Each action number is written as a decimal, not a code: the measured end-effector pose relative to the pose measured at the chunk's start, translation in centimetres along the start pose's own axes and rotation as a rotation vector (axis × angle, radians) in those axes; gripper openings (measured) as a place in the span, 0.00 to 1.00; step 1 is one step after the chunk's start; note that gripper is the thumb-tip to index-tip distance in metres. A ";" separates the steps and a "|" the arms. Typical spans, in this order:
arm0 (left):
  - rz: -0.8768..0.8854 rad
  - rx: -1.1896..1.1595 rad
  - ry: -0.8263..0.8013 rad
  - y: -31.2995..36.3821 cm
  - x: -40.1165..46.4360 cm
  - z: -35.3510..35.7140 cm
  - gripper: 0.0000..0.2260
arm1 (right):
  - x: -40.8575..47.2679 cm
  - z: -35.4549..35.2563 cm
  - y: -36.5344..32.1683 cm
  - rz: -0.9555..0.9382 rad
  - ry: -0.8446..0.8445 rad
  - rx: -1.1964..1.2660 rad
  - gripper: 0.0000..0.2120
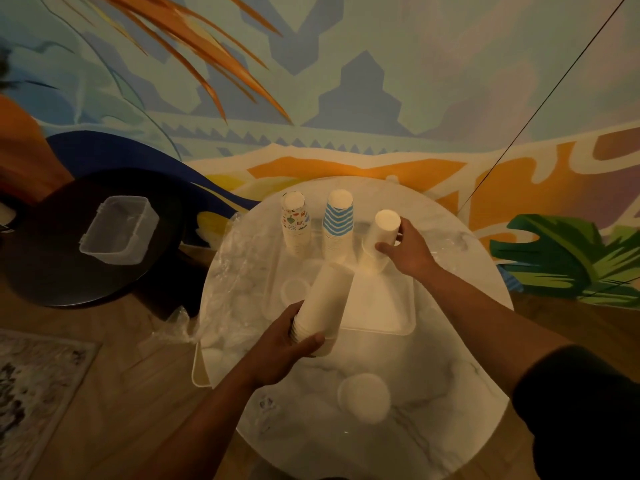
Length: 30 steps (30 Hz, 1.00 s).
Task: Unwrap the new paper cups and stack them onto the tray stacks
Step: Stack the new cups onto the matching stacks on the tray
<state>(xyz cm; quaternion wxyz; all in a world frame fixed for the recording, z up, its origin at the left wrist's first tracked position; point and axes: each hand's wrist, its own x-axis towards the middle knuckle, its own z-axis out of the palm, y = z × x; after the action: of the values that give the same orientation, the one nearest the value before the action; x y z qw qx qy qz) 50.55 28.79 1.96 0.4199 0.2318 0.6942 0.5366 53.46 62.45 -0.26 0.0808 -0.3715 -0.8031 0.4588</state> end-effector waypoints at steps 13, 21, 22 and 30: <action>-0.045 -0.240 0.010 0.3 0.9 0.3 0.26 | -5.1 -2.4 -5.3 -0.278 0.265 0.105 0.27; 0.037 -0.230 0.040 1.9 1.5 0.6 0.30 | -12.6 0.6 -6.9 -0.160 -0.325 0.392 0.36; 0.043 -0.214 0.036 2.1 1.5 0.7 0.30 | -13.1 0.9 -6.8 -0.150 -0.386 0.366 0.37; 0.050 -0.104 0.031 2.1 1.6 0.7 0.26 | -13.1 0.6 -7.4 -0.154 -0.352 0.412 0.30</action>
<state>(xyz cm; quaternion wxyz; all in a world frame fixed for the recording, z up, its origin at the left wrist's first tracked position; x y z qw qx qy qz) 50.05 31.09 3.33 0.4073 0.2186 0.6657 0.5858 58.65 50.98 8.09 0.0488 -0.1995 -0.7205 0.6623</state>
